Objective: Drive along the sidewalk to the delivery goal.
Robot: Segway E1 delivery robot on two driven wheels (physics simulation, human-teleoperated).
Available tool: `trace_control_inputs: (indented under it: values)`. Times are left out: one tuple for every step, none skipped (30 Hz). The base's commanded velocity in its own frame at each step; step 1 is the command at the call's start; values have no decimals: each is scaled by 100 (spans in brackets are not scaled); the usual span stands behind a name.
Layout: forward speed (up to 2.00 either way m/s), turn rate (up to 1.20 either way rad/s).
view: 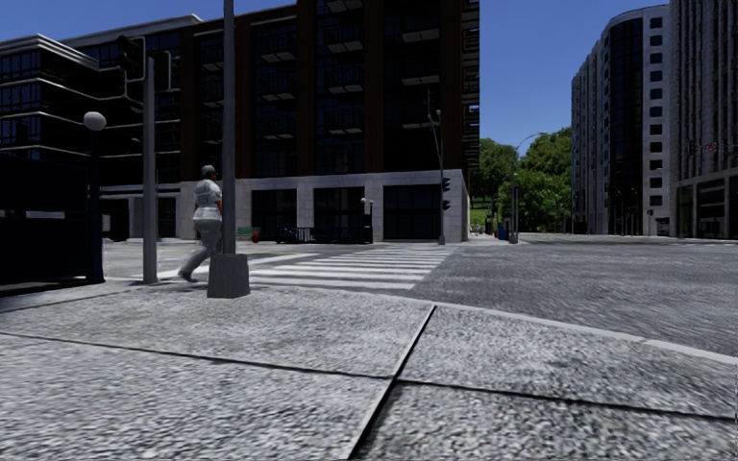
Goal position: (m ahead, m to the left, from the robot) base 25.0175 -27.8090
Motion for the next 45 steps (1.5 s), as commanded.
trace_control_inputs:
  values:
    - [178, 0]
    - [178, 0]
    - [178, 0]
    - [178, 0]
    - [178, 0]
    - [178, 0]
    - [178, 0]
    - [178, 0]
    - [178, 0]
    - [178, 0]
    - [178, 0]
    - [178, 0]
    - [178, 0]
    - [178, 0]
    - [178, 0]
    - [178, 0]
    - [178, 0]
    - [178, 0]
    - [178, 0]
    - [178, 0]
    - [178, 0]
    - [178, 0]
    - [178, 0]
    - [178, 0]
    - [178, 0]
    - [178, 0]
    - [178, 0]
    - [178, 0]
    - [178, 0]
    - [178, 0]
    - [178, 0]
    - [178, 0]
    - [178, 0]
    - [178, 0]
    - [178, 0]
    - [178, 0]
    - [178, 0]
    - [178, 0]
    - [178, 0]
    - [178, 0]
    - [178, 0]
    - [178, 0]
    - [178, 0]
    - [178, 0]
    - [178, 0]
